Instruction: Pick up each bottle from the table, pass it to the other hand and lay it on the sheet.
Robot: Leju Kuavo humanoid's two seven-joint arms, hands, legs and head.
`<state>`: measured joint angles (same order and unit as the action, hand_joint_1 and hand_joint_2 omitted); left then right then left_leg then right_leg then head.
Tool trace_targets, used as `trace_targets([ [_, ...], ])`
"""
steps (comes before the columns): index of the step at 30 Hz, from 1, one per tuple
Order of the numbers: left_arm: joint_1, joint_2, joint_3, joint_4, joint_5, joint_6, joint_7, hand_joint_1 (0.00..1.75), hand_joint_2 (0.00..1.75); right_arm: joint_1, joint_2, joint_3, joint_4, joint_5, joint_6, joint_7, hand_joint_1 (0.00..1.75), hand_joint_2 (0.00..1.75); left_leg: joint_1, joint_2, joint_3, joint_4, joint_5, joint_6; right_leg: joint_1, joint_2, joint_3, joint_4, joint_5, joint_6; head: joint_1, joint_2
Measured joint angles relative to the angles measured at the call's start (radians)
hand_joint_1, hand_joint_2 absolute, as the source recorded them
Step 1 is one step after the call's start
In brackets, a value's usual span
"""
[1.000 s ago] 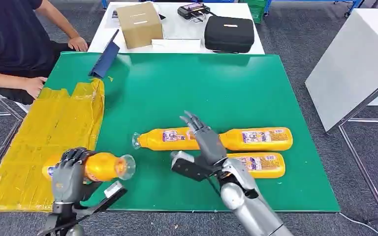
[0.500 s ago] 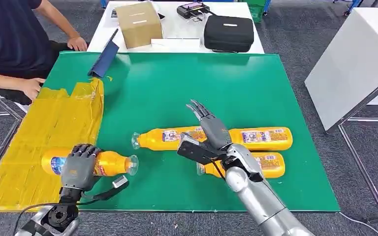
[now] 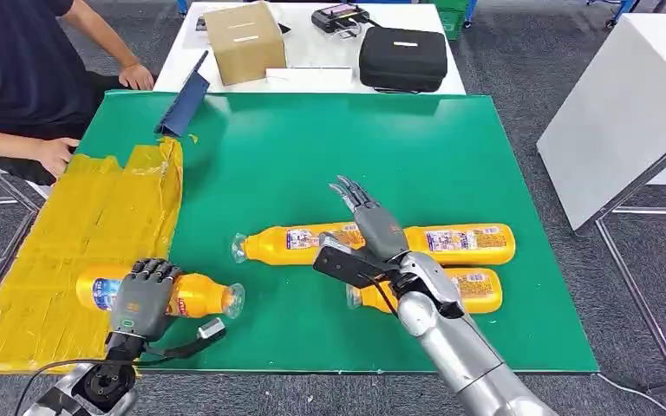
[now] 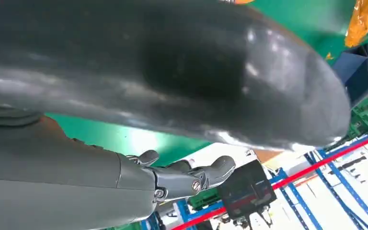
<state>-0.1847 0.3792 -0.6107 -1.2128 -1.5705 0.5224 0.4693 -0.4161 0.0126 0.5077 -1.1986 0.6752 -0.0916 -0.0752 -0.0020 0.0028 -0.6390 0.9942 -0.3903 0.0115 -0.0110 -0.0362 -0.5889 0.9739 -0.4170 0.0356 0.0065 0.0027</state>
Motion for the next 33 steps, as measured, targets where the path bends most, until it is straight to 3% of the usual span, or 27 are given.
trace_targets([
  [3,-0.024,-0.003,0.001,0.064,0.000,-0.057,-0.101,1.75,1.75,-0.024,0.005,0.004,0.025,-0.002,0.023,0.004,0.00,0.00,0.000,0.000,0.000,0.000,0.000,0.000,0.000,0.000,0.001,0.000,0.000,0.000,0.000,0.000],
  [4,-0.039,-0.005,0.010,0.087,0.000,-0.068,-0.143,1.75,1.75,-0.036,0.007,0.005,0.039,-0.002,0.031,0.007,0.00,1.75,0.000,-0.001,0.001,0.000,0.000,0.000,0.000,-0.001,0.002,0.000,0.000,0.000,0.000,0.000],
  [6,-0.066,-0.012,0.038,0.145,0.000,-0.091,-0.232,1.75,1.75,-0.060,0.015,0.010,0.073,-0.002,0.040,0.012,0.00,1.75,0.000,-0.004,0.005,-0.001,0.000,0.000,0.000,-0.004,0.007,0.000,-0.001,-0.001,0.000,0.000],
  [7,-0.080,-0.015,0.057,0.171,0.003,-0.105,-0.273,0.00,0.00,-0.070,0.020,0.013,0.089,-0.002,0.041,0.013,0.00,1.75,0.000,-0.005,0.008,-0.001,0.000,0.000,0.000,-0.004,0.010,0.000,-0.002,-0.001,0.000,0.000],
  [12,-0.144,-0.001,0.167,0.274,0.084,-0.224,-0.532,0.00,0.00,-0.117,0.033,0.035,0.169,0.003,0.078,0.022,0.00,1.75,0.000,-0.005,0.023,-0.003,-0.006,-0.008,0.002,-0.003,0.027,0.001,-0.006,-0.006,0.000,0.000],
  [15,-0.182,0.045,0.215,0.332,0.140,-0.301,-0.671,0.00,0.00,-0.167,0.058,0.062,0.278,0.010,0.100,0.027,0.00,1.75,0.002,0.004,0.031,-0.003,-0.007,-0.009,0.003,0.002,0.030,0.002,-0.005,-0.009,-0.001,0.000],
  [24,-0.232,0.105,0.267,0.439,0.263,-0.418,-0.789,0.00,0.00,-0.250,0.115,0.111,0.496,0.010,0.111,0.025,0.00,1.75,0.002,0.005,0.033,-0.003,-0.004,-0.010,0.003,0.003,0.028,0.006,-0.005,-0.009,0.000,0.000],
  [33,-0.258,0.113,0.321,0.492,0.478,-0.462,-0.930,0.00,0.00,-0.289,0.143,0.160,0.616,0.019,0.135,0.026,0.00,1.75,0.002,0.006,0.031,-0.003,-0.005,-0.011,0.003,0.004,0.024,0.006,-0.007,-0.011,0.000,0.000],
])
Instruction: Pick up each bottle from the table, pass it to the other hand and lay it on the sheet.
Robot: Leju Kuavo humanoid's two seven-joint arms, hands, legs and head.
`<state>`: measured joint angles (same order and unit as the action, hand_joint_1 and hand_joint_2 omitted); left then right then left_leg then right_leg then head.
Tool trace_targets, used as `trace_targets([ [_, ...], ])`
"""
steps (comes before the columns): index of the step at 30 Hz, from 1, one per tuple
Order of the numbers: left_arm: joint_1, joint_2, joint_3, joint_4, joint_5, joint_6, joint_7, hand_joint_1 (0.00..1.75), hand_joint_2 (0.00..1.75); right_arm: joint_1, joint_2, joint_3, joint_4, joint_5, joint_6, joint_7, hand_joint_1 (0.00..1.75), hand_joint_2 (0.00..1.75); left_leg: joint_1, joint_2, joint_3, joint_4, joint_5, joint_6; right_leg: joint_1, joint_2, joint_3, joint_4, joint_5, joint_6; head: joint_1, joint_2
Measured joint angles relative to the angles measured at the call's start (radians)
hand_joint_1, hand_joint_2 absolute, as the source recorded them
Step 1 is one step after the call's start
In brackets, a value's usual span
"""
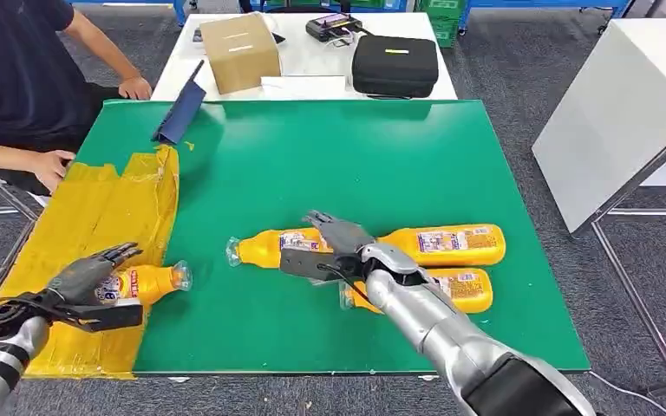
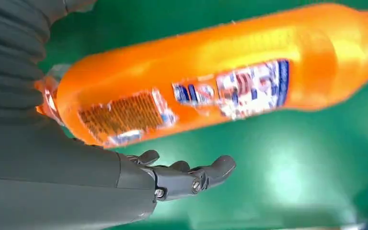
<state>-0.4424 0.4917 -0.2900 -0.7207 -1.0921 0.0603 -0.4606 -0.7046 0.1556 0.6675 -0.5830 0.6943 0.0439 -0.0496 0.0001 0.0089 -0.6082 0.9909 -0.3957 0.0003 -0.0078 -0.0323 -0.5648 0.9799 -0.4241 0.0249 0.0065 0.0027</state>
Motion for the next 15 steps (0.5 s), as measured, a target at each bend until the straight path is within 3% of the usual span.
trace_targets([
  [5,0.000,-0.019,0.073,0.001,0.206,-0.067,-0.148,0.00,0.00,-0.017,0.005,0.018,0.059,0.016,0.004,0.009,0.00,1.75,0.000,-0.001,-0.001,0.000,0.000,0.000,0.000,0.000,-0.001,0.000,0.000,0.000,0.000,0.000],
  [15,0.008,-0.051,0.137,-0.013,0.238,-0.087,-0.163,0.00,0.00,-0.042,0.012,0.030,0.111,0.018,0.007,0.013,0.00,1.75,-0.001,-0.007,-0.002,0.000,0.001,0.001,-0.003,-0.004,-0.001,0.000,0.000,0.000,0.000,0.000],
])
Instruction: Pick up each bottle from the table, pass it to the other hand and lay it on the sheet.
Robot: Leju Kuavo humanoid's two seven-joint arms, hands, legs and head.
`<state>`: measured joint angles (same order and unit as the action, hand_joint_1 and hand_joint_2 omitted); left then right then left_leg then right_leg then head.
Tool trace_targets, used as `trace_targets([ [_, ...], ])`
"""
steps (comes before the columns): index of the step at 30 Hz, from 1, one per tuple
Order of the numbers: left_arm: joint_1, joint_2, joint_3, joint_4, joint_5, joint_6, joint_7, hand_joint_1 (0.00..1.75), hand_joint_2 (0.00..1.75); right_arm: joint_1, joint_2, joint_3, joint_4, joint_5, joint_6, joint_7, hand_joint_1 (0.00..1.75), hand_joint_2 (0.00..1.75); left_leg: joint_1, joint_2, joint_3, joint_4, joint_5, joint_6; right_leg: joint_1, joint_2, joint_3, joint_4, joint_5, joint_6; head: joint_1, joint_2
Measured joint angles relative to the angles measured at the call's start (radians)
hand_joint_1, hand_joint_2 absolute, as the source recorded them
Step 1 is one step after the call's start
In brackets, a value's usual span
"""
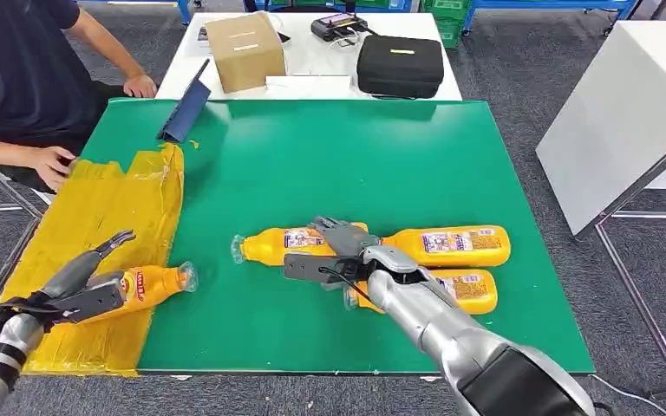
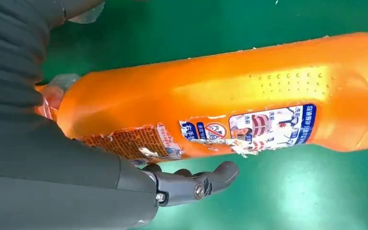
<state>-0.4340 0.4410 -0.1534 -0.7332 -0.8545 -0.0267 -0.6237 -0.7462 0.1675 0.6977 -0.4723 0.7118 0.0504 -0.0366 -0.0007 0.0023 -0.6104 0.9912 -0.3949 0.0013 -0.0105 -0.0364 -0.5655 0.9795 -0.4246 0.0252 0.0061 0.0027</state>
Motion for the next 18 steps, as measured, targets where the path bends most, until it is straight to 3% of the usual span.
trace_targets([
  [5,0.001,-0.004,0.007,-0.001,0.004,-0.003,-0.002,0.00,0.00,-0.002,0.000,0.003,0.008,0.000,0.000,0.000,0.00,1.75,0.000,0.000,0.000,0.000,0.000,0.000,0.000,0.000,0.000,0.000,0.000,0.000,0.000,0.000],
  [8,0.015,-0.026,0.036,-0.027,0.178,-0.119,-0.046,0.00,0.00,-0.004,0.000,0.008,0.016,0.008,0.002,0.015,0.00,1.75,0.000,0.000,0.000,0.000,0.000,0.000,0.000,0.000,-0.001,0.000,0.000,0.000,0.000,0.000],
  [9,0.028,-0.039,0.056,-0.051,0.264,-0.170,-0.047,0.00,0.00,-0.004,0.000,0.010,0.020,0.014,0.002,0.030,1.59,1.75,0.000,0.000,0.000,0.000,0.000,0.000,0.000,0.000,-0.002,0.000,0.000,0.000,0.000,0.000],
  [10,0.041,-0.058,0.073,-0.077,0.328,-0.216,-0.043,0.00,0.00,-0.004,-0.001,0.010,0.026,0.024,0.002,0.047,1.75,1.75,0.000,-0.001,-0.001,0.000,0.000,0.000,0.000,-0.001,-0.012,0.000,0.000,0.000,0.000,0.000],
  [13,0.080,-0.123,0.113,-0.190,0.487,-0.353,0.001,0.00,0.00,-0.007,-0.010,0.016,0.049,0.067,0.016,0.108,1.75,1.75,0.000,-0.001,-0.004,0.000,0.000,0.000,0.000,-0.001,-0.011,-0.001,0.000,0.001,0.001,0.000],
  [18,0.081,-0.192,0.157,-0.277,0.641,-0.443,0.044,0.00,0.00,-0.011,-0.027,0.017,0.078,0.083,0.031,0.142,1.75,1.75,-0.001,0.000,-0.006,0.001,0.001,0.002,-0.001,0.000,-0.006,-0.002,0.003,0.003,0.000,0.000],
])
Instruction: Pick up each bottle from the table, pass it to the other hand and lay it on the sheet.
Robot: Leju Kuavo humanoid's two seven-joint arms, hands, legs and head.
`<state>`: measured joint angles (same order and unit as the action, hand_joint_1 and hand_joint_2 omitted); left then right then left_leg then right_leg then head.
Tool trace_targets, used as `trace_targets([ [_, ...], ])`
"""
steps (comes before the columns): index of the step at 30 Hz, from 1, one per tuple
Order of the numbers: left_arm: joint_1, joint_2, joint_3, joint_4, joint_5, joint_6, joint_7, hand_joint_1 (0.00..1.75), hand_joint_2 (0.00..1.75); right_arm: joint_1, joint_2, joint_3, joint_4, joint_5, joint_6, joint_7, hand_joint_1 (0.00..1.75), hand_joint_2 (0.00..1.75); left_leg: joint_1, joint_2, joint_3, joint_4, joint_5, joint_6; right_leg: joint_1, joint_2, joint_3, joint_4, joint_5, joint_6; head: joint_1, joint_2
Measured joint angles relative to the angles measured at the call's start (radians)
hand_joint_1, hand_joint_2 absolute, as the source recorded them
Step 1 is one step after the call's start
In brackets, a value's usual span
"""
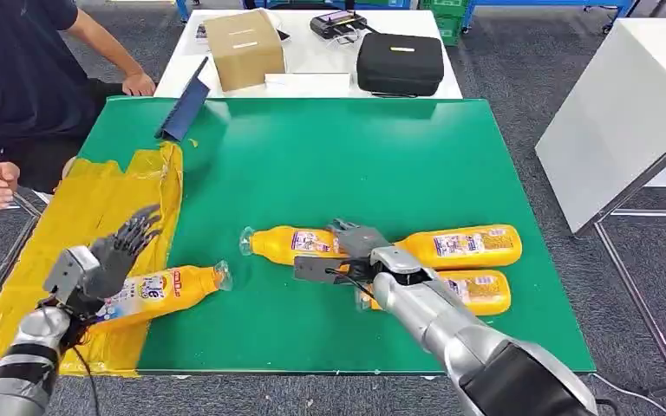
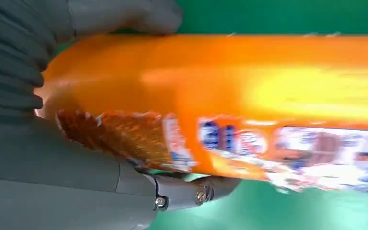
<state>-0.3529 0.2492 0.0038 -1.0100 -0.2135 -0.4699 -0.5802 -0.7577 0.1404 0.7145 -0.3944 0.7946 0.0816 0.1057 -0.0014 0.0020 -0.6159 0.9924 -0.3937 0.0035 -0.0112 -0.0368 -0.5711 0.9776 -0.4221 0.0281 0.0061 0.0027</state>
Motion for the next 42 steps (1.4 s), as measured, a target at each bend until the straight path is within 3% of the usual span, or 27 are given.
trace_targets([
  [7,0.032,-0.097,0.027,-0.126,0.187,-0.068,0.066,0.00,0.00,0.010,-0.006,-0.002,0.033,0.059,-0.007,0.058,1.75,1.75,0.000,0.000,0.003,0.000,-0.002,0.001,0.000,0.000,-0.005,-0.001,-0.002,0.000,0.000,0.000],
  [13,0.064,-0.144,0.037,-0.217,0.251,-0.073,0.105,0.00,0.00,0.028,0.002,-0.004,0.038,0.111,-0.029,0.097,1.75,1.75,0.000,-0.001,0.012,-0.001,-0.005,0.002,0.000,0.000,0.003,-0.002,-0.007,0.004,0.000,0.000],
  [15,0.077,-0.153,0.038,-0.243,0.269,-0.058,0.124,0.00,0.00,0.038,0.005,-0.008,0.038,0.113,-0.082,0.096,1.75,1.75,0.000,0.000,0.013,-0.001,-0.006,0.003,0.000,0.000,0.005,-0.002,-0.006,0.004,0.000,0.000],
  [17,0.106,-0.159,0.044,-0.274,0.312,-0.042,0.153,0.00,0.00,0.054,0.006,-0.030,0.037,0.087,-0.194,0.037,1.75,1.75,0.000,0.000,0.012,-0.001,-0.005,0.003,0.000,0.000,0.014,-0.002,-0.006,0.004,0.000,0.000],
  [19,0.167,-0.165,0.063,-0.324,0.376,-0.035,0.184,0.00,0.00,0.095,0.014,-0.079,0.007,0.010,-0.350,-0.126,1.75,1.75,0.000,0.002,0.012,-0.001,-0.006,0.003,0.000,0.002,0.015,-0.002,-0.005,0.004,0.000,0.000],
  [20,0.210,-0.173,0.078,-0.361,0.420,-0.037,0.198,0.00,1.75,0.131,0.012,-0.121,-0.037,-0.046,-0.393,-0.222,1.75,1.75,0.000,0.005,0.011,-0.001,-0.006,0.003,0.000,0.003,0.013,-0.002,-0.004,0.004,0.001,0.000],
  [24,0.353,-0.213,0.123,-0.484,0.488,-0.058,0.211,0.00,1.75,0.298,0.011,-0.212,-0.347,-0.114,-0.352,-0.271,1.75,1.75,0.000,0.007,0.000,0.000,-0.006,0.003,0.000,0.005,0.001,-0.002,-0.003,0.003,0.000,0.000],
  [31,0.514,-0.312,0.100,-0.636,0.351,0.004,0.170,0.00,1.75,0.462,0.019,-0.205,-0.836,-0.213,-0.277,-0.307,1.75,1.75,0.000,0.006,-0.006,0.000,-0.006,0.003,0.000,0.003,-0.005,-0.002,-0.004,0.002,0.000,0.000],
  [36,0.563,-0.351,0.028,-0.699,0.291,0.054,0.149,0.00,1.75,0.509,0.025,-0.150,-0.962,-0.206,-0.276,-0.307,1.75,1.75,0.000,0.005,-0.007,0.000,-0.008,0.003,0.000,0.003,-0.005,-0.002,-0.006,0.004,0.000,0.000],
  [42,0.580,-0.364,-0.034,-0.741,0.175,0.133,0.112,0.00,1.75,0.524,0.031,-0.115,-0.993,-0.194,-0.272,-0.307,1.75,1.75,0.000,0.005,-0.007,0.000,-0.007,0.003,0.000,0.003,-0.005,-0.002,-0.005,0.005,0.001,0.000],
])
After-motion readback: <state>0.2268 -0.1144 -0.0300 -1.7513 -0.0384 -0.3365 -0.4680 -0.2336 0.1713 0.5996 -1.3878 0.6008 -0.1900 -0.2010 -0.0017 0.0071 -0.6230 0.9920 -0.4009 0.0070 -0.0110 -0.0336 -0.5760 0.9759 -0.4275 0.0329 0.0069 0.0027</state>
